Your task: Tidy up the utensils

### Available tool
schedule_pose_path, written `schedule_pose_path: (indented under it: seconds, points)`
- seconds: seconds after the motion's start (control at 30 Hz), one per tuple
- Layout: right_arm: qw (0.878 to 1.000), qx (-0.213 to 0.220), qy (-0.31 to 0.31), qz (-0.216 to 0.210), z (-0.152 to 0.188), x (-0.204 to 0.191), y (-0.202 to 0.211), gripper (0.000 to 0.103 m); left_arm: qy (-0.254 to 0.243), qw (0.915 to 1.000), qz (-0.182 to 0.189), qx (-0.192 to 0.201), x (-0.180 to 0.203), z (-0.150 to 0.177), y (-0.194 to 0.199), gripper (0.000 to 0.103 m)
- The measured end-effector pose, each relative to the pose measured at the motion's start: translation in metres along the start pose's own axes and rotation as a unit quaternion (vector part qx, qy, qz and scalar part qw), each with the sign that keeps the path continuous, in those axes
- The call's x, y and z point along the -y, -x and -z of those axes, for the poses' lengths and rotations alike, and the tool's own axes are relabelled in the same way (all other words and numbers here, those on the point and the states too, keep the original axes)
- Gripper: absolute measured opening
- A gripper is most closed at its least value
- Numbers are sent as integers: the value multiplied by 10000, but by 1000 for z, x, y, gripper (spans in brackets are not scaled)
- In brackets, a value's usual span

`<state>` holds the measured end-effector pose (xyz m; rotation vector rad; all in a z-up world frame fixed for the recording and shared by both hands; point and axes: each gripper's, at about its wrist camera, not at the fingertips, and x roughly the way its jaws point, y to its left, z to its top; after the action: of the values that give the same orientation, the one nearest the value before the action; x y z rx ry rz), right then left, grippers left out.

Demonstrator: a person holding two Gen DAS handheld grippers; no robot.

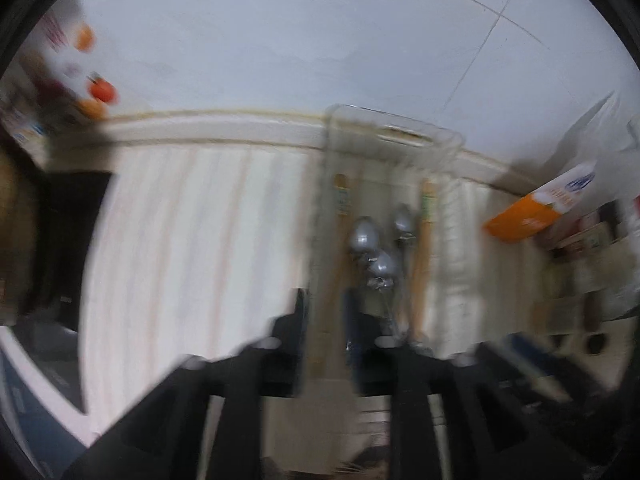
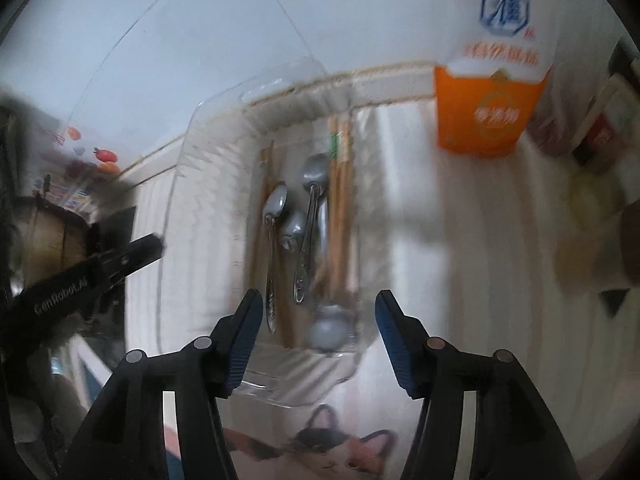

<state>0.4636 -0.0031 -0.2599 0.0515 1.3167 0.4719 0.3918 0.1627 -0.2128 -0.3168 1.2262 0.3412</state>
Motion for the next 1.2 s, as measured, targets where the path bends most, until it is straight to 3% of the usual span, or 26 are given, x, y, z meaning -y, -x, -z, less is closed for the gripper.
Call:
schedule_pose_path:
  seconds: [0.03,0.07,0.2,0.23,0.27,0.33,0.7,0.9,1.2]
  points:
    - [9999,75,48,95,2,0,4,72,-2,9998,-111,134,-1,6,5,66]
    - [9996,143,103,211,4,1,7,76,16,9994,-168,314,-2,12,10,76]
    - [9954,422,370,773,16,3,18,91,-79,9968,-435,670,-3,31,19,81]
    - [9944,461,422,857,19,3,20,92,-85,9962,-486,721,-3,36,20,96]
    - [9930,497,479,956,24,4,22,95,-81,9960,-499,742,-3,40,21,103]
    - [9922,524,518,1008,30,7,24,103,-20,9956,-541,767,-5,48,22,103]
    - [9851,966,696,1239,57,4,62,103,90,9932,-611,986,-7,80,51,103]
    - [9828,1326,602,1136,88,-6,112,103,-16,9902,-499,1303,-9,108,100,103]
    - [9752,1997,486,823,172,-35,223,103,-308,9835,-72,1784,-26,172,201,103]
